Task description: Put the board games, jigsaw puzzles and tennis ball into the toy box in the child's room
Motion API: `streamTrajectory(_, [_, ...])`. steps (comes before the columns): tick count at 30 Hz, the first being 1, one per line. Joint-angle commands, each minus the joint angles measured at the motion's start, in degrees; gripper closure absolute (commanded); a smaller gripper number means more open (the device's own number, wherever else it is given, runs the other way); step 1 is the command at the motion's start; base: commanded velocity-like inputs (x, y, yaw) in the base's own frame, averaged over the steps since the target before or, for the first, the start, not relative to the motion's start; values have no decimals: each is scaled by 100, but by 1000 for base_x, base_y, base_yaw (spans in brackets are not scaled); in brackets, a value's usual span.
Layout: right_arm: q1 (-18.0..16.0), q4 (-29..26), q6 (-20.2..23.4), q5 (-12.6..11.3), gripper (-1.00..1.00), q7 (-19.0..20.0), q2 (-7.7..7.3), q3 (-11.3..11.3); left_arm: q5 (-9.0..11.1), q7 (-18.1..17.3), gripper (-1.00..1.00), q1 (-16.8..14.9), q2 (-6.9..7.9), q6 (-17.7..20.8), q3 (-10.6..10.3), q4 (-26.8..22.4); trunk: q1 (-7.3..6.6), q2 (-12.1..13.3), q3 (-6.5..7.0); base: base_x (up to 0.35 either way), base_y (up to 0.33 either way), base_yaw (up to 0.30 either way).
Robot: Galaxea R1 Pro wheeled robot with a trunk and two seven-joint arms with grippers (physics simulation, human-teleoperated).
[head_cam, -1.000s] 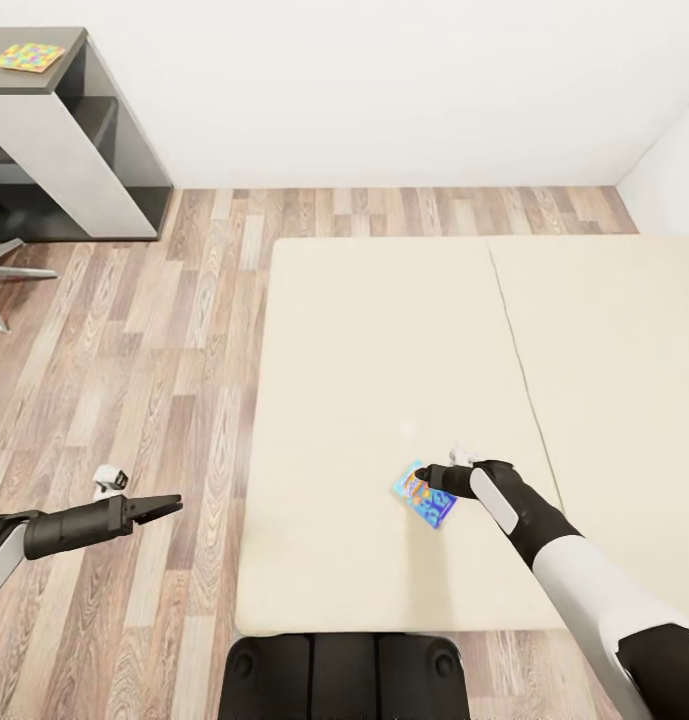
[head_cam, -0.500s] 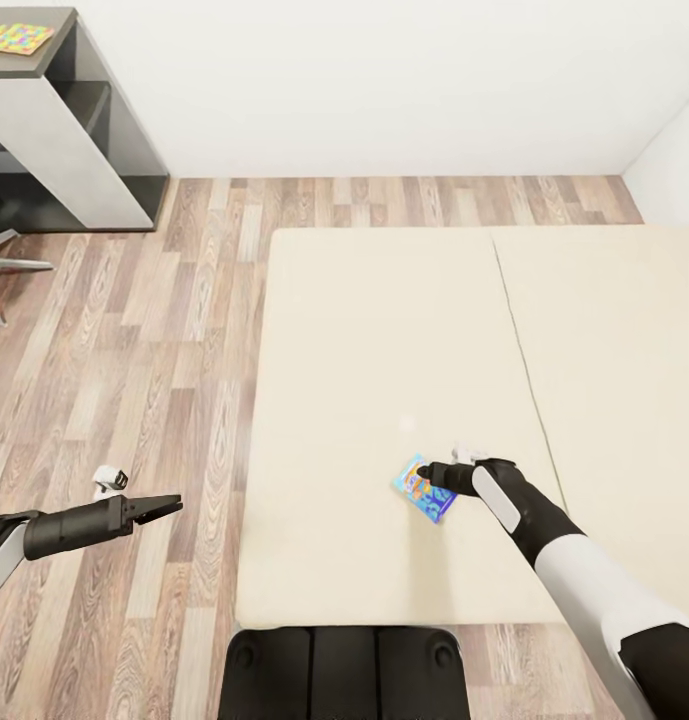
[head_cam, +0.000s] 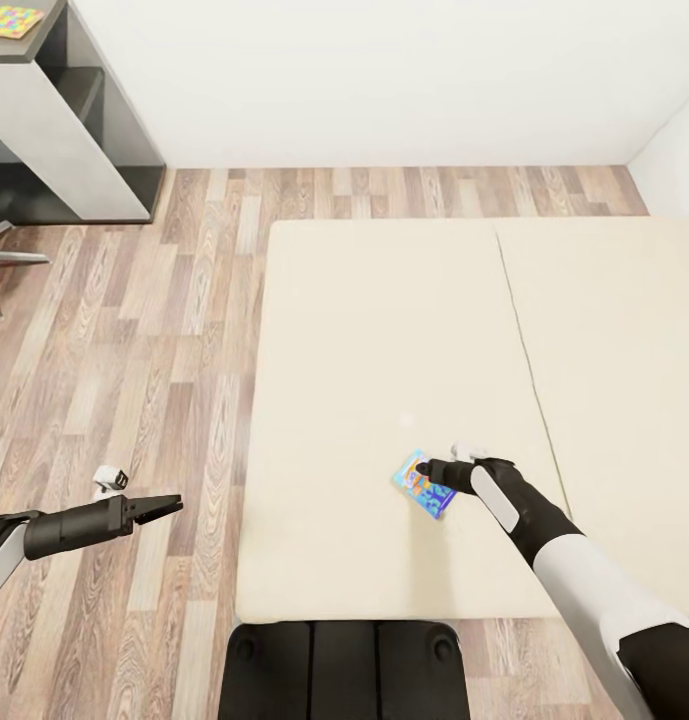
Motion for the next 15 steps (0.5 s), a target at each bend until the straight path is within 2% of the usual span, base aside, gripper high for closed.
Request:
streamTrajectory(1, [-3,-7,12,-58,-100,-48,-6,35,37,-1,-100,-3,8,52,-19,1,3,-9,-8,0,0,0])
streamTrajectory(15, [3,-2,10,-50,-100,-48,26,94,36,-1,-100,-4,6,52,-23,1,3,-9,-83,0,0,0])
